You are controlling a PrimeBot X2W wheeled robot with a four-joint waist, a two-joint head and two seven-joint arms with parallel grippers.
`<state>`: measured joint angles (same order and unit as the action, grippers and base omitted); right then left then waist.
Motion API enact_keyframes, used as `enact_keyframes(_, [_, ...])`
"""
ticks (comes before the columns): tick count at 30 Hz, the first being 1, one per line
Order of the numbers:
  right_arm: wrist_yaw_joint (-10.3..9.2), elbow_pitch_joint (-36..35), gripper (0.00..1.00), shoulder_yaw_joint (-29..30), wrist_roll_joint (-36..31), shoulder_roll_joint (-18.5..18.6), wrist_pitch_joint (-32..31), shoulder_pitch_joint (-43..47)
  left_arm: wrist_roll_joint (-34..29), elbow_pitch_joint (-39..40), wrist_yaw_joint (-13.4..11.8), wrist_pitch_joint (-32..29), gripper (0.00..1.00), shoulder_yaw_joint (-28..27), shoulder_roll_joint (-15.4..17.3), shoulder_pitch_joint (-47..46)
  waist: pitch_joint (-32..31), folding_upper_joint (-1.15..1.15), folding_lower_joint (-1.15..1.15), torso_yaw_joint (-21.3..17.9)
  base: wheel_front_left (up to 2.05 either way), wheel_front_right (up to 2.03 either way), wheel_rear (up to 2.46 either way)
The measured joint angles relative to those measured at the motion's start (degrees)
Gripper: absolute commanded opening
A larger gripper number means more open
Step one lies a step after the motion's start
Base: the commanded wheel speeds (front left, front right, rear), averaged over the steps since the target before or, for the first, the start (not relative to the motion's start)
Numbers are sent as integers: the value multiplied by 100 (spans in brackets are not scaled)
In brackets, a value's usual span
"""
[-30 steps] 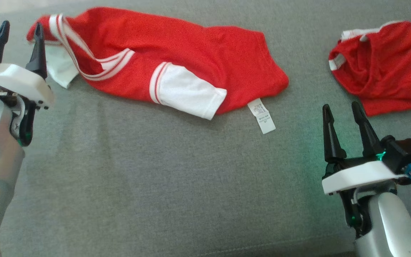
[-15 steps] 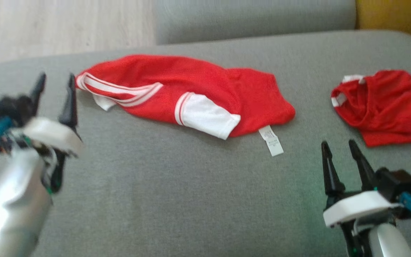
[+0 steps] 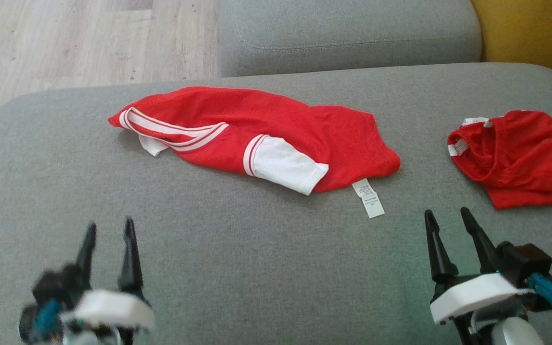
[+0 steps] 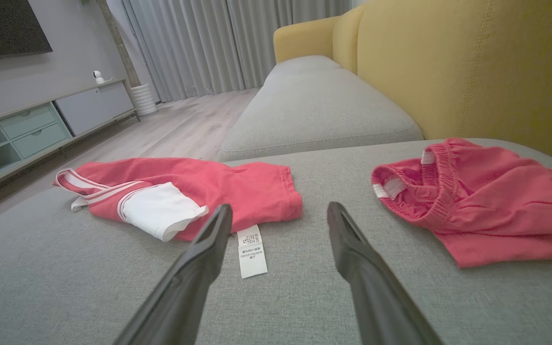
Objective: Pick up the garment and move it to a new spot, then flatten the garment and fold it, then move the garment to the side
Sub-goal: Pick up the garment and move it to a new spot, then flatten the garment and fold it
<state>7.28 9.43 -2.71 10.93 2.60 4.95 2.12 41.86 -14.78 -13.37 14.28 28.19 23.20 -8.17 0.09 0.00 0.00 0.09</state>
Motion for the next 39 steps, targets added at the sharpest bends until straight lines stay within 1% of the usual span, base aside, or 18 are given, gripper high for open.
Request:
enact_keyframes(2, [0, 1, 100, -1, -35, 0, 0, 35, -102, 334, -143, 0, 100, -51, -38, 380, -14, 0, 0, 2, 0, 0, 0])
enact_keyframes(3, [0, 7, 100, -20, -33, 0, 0, 107, -219, 548, -258, 0, 100, -53, -53, 705, -36, 0, 0, 11, 0, 0, 0])
enact_keyframes(7, [0, 97, 100, -45, 5, 0, 16, 220, -366, 782, -374, 0, 100, -43, -105, 1062, -83, 0, 0, 63, 0, 0, 0])
enact_keyframes(10, [0, 179, 100, -97, 19, -1, 60, 220, -370, 828, -359, 0, 100, -12, -166, 1100, -124, 0, 0, 100, 0, 0, 0])
enact_keyframes(12, [0, 238, 100, -138, 19, -1, 63, 220, -381, 787, -268, 0, 100, 7, -159, 1096, -135, 0, 0, 114, 0, 0, 0])
enact_keyframes(18, [0, 398, 100, -191, 16, -1, 119, 213, -414, 598, -175, 0, 100, 126, -189, 1095, -136, 0, 0, 115, 0, 0, 0])
enact_keyframes(33, [0, 506, 100, -192, -22, -1, 160, 172, -494, 479, -118, 0, 100, 130, -307, 1073, -22, 0, 0, 173, 0, 0, 0])
enact_keyframes(36, [0, 500, 100, -222, -100, 0, 145, -25, -545, 481, -103, 0, 100, 129, -343, 1033, 81, 0, 1, 235, 0, 0, 0])
enact_keyframes(39, [0, 508, 100, -246, -162, 0, 60, -443, -598, 489, -67, 0, 100, 136, -378, 878, 203, 0, 1, 347, 0, 0, 0])
